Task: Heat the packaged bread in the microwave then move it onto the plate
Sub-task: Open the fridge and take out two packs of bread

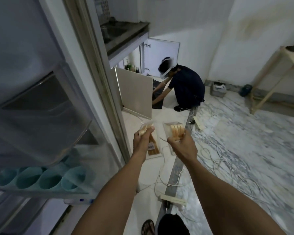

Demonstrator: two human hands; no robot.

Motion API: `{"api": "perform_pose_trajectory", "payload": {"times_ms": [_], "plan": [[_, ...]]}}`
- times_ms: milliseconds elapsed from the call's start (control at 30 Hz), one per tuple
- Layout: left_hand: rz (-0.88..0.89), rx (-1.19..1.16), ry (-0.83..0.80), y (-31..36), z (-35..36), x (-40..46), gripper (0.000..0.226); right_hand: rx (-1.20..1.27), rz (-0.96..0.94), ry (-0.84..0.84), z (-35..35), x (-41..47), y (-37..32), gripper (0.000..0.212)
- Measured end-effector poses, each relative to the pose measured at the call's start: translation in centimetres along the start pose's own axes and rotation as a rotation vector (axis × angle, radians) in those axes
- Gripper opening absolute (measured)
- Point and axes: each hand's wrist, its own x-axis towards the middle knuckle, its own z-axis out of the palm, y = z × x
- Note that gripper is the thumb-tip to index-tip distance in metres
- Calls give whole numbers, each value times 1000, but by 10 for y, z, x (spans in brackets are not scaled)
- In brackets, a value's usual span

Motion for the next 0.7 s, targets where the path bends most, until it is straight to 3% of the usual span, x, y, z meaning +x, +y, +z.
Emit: {"api": "perform_pose_trajectory", "payload": {"times_ms": [233,433,700], "plan": [[9,-88,17,27,11,48,64,-40,-46,-34,24,55,-29,55],[21,-195,112,37,23,100,64,-26,-63,-79,47,110,-51,69],[-32,-354,297,46,47,193,65,-63,-110,-219,105,233,-84,70]]}}
